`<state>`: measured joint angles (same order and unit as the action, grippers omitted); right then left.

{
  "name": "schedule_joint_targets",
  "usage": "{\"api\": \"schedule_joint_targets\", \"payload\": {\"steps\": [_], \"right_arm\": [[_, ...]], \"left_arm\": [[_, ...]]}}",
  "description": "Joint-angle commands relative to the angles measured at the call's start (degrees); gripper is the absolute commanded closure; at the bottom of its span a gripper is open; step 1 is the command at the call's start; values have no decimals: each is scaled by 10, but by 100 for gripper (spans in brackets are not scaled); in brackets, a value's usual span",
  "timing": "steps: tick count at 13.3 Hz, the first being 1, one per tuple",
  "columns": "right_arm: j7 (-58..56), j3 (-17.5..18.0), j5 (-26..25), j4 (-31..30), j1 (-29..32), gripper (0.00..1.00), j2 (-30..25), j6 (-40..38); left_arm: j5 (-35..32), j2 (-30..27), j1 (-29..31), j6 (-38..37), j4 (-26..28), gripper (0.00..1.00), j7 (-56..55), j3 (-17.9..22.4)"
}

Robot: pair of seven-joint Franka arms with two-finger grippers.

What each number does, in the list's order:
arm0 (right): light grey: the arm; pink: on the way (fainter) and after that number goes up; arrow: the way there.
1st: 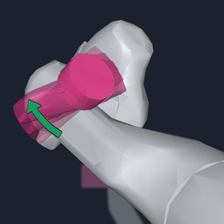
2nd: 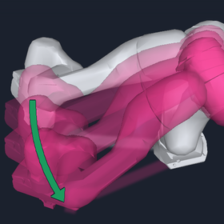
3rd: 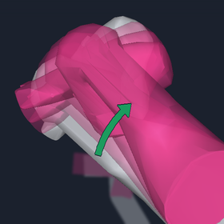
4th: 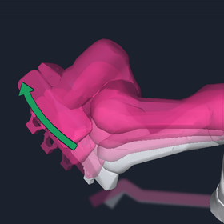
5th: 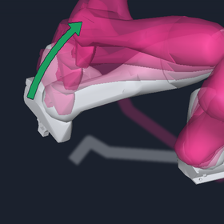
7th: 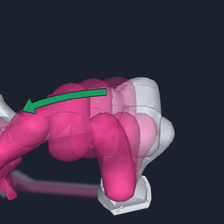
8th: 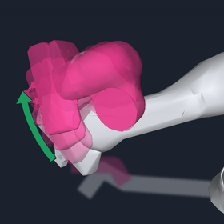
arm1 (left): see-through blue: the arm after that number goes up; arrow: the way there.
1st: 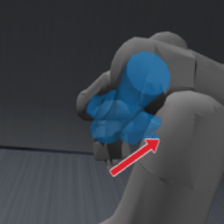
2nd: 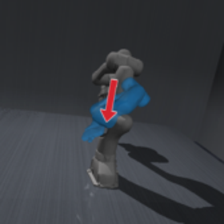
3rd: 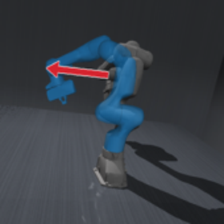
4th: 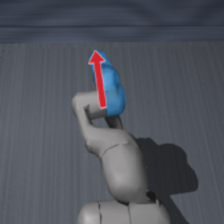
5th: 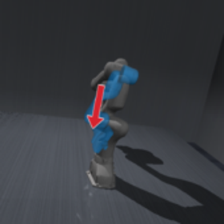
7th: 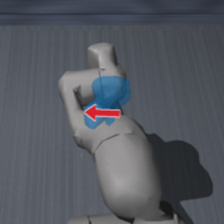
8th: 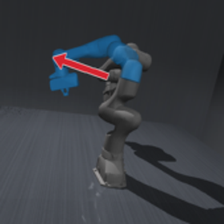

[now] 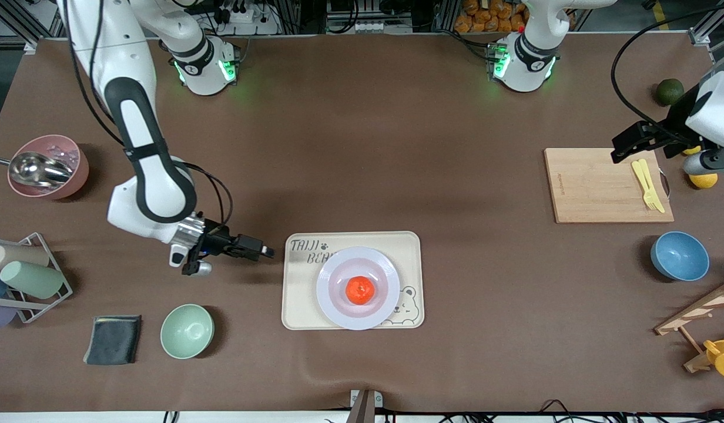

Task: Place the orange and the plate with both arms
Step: 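Open the right gripper and draw it back from the plate rim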

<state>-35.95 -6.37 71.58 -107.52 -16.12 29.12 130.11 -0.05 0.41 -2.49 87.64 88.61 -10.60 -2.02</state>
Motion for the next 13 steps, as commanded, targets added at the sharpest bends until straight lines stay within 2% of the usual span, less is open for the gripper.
{"api": "schedule_joint_targets", "payload": {"steps": [1,3,7,10,13], "right_arm": [[-2,10,-100,12,59,0,-18,-56],[6,2,-168,30,81,0,-35,-125],[24,-4,-365,58,129,0,-66,-161],[31,-7,-452,52,140,0,-128,-190],[109,-5,-540,52,158,0,-208,-255]], "left_arm": [[4,-14,7,-9,8,0,15,-2],[4,-14,8,-9,7,0,16,-1],[4,-9,10,-6,5,0,28,-2],[4,-8,11,-6,5,0,29,-4],[4,-6,8,-5,6,0,28,-6]]}}
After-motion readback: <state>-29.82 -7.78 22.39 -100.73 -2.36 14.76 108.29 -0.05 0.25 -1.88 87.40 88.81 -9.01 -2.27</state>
